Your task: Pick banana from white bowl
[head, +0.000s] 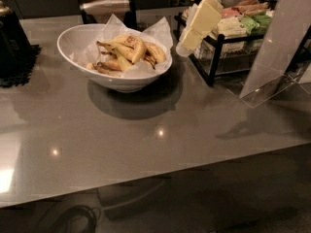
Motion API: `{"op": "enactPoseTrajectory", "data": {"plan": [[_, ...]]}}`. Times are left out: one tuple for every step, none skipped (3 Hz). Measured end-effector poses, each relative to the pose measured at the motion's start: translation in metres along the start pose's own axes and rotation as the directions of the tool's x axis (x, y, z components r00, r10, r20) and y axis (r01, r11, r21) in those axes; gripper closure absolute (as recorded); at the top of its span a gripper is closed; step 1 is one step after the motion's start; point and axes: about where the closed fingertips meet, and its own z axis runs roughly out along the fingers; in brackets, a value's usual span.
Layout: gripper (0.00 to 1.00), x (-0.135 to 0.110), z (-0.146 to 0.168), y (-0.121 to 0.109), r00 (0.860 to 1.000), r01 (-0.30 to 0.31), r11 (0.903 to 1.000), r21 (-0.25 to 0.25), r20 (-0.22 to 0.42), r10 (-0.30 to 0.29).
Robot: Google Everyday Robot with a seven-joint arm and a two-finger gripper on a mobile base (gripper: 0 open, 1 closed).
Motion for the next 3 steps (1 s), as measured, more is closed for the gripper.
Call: {"op": "enactPoseTrajectory", "data": {"plan": [[0.0, -0.001, 0.02, -0.02, 0.999, -0.033, 0.9994, -0.002, 0.041, 0.033], [0.0, -0.004, 0.023, -0.029, 0.998, -0.037, 0.9993, 0.004, 0.058, 0.037], [0.0, 0.0, 0.022, -0.032, 0.994, -0.07, 0.9974, 0.02, 0.089, 0.068]]}}
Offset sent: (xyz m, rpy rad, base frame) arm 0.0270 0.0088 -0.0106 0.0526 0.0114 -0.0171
